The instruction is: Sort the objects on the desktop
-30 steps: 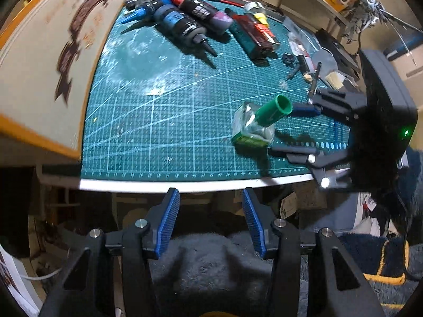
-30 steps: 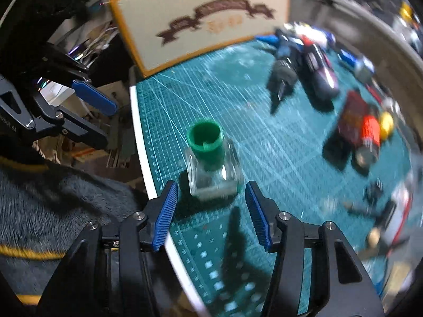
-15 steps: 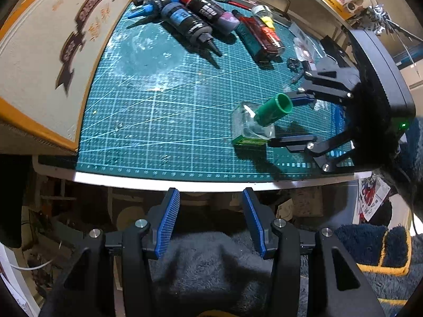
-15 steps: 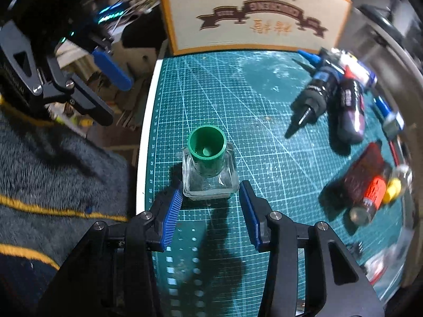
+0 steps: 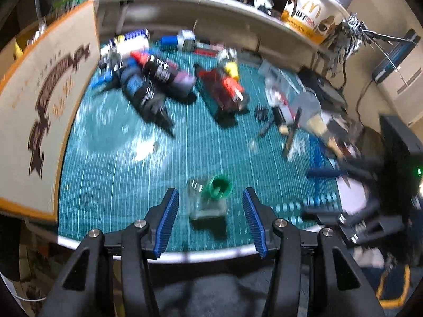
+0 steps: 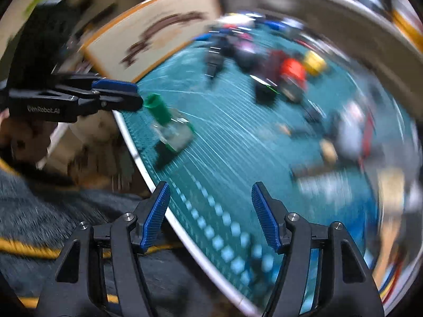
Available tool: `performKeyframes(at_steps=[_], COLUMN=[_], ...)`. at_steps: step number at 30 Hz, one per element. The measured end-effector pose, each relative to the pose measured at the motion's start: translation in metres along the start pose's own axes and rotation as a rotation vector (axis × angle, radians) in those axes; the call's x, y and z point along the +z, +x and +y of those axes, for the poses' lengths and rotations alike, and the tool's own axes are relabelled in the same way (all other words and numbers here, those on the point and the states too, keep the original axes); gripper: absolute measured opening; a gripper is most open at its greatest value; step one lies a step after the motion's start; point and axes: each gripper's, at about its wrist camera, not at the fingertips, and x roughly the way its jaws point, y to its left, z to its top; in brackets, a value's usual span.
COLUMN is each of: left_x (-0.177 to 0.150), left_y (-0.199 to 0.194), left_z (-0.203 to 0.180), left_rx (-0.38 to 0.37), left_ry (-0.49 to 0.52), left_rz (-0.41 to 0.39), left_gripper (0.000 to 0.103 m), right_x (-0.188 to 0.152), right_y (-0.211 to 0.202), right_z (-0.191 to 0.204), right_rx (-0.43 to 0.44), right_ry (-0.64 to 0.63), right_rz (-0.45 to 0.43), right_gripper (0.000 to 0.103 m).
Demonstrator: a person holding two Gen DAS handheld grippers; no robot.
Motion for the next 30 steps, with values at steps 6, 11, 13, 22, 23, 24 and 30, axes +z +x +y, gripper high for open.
performKeyframes(at_steps=[6, 11, 13, 22, 23, 24, 30], left_x=[0.004, 0.005, 0.008, 0.047, 0.055, 0.065, 0.12], left_y=[0.025, 0.032, 0.031, -0.017, -0.029, -0.042, -0.124], left_z=[-0.003, 0.004, 0.005, 0.012, 0.016, 0.02, 0.079], left_rx=[0.014, 0.0, 0.003, 0.065, 0.084, 0.103, 0.235], left_ry=[-0.099, -0.143, -0.134, -0.103, -0.104, -0.105, -0.164], left_rz=[0.095, 0.113, 0.119, 0.133, 0.128, 0.124, 0.111], left_gripper=[0.046, 0.026, 0.022, 0.02, 0.02, 0.02, 0.02], right_x=[-0.031, -0.041, -0.042, -0.026, -0.022, -0.017, 0.016], right_y=[-0.02, -0.027, -0.028, -0.034, -0.036, -0.037, -0.038], right_z=[-0.015, -0.023, -0.026, -0.033, -0.033, -0.033, -0.02], right_rx=[-0.039, -0.039, -0.031, -0.008, -0.007, -0.006, 0.043], right_ry=[0.095, 0.109, 0.112, 0.087, 0.083, 0.079, 0.068], right_rz=[0.001, -0.002, -0.005, -0.053, -0.062, -0.071, -0.13], right_gripper=[0.062, 0.062, 0.062, 0.062, 0.062, 0.062, 0.063])
